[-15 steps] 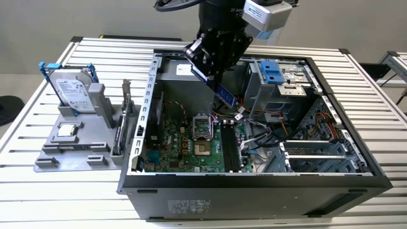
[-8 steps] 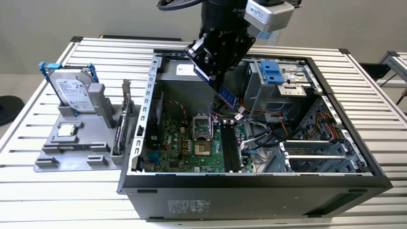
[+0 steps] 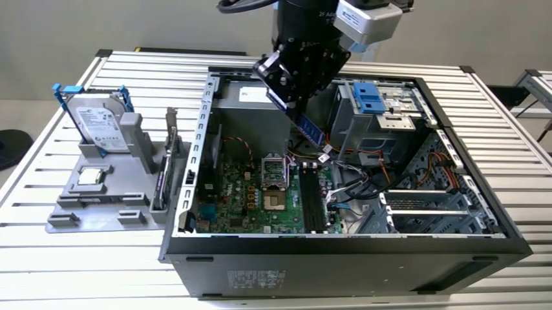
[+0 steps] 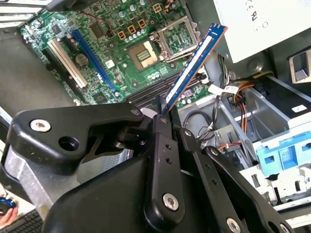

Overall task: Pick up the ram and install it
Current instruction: 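Insert the ram into the slot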

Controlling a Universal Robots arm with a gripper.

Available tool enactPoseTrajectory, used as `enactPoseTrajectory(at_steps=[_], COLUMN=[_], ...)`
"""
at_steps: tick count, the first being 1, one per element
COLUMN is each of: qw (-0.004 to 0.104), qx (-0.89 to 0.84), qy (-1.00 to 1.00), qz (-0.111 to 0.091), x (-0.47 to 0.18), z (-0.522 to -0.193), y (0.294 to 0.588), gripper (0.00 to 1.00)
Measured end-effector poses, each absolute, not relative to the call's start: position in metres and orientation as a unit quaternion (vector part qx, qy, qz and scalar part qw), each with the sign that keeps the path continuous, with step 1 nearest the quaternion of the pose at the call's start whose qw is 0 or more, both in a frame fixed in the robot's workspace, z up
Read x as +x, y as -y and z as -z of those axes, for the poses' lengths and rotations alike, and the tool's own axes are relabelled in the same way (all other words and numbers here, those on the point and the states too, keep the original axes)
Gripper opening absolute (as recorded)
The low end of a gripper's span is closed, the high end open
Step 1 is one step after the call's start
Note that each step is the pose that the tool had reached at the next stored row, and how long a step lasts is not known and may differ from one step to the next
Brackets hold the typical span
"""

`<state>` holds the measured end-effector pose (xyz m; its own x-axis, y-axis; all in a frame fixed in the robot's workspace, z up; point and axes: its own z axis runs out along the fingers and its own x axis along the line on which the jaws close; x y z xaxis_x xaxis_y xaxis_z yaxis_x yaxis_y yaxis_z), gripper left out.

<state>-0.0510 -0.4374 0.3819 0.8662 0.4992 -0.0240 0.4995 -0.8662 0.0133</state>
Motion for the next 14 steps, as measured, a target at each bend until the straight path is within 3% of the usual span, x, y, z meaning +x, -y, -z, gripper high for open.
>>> enactPoseTrajectory(at_steps=[14], qw=[0.008], qx=[0.973], qy=[-0.23], qz=[0.01], x=[-0.0436], z=[-0.3819], y=[0.4374], gripper=[0.0])
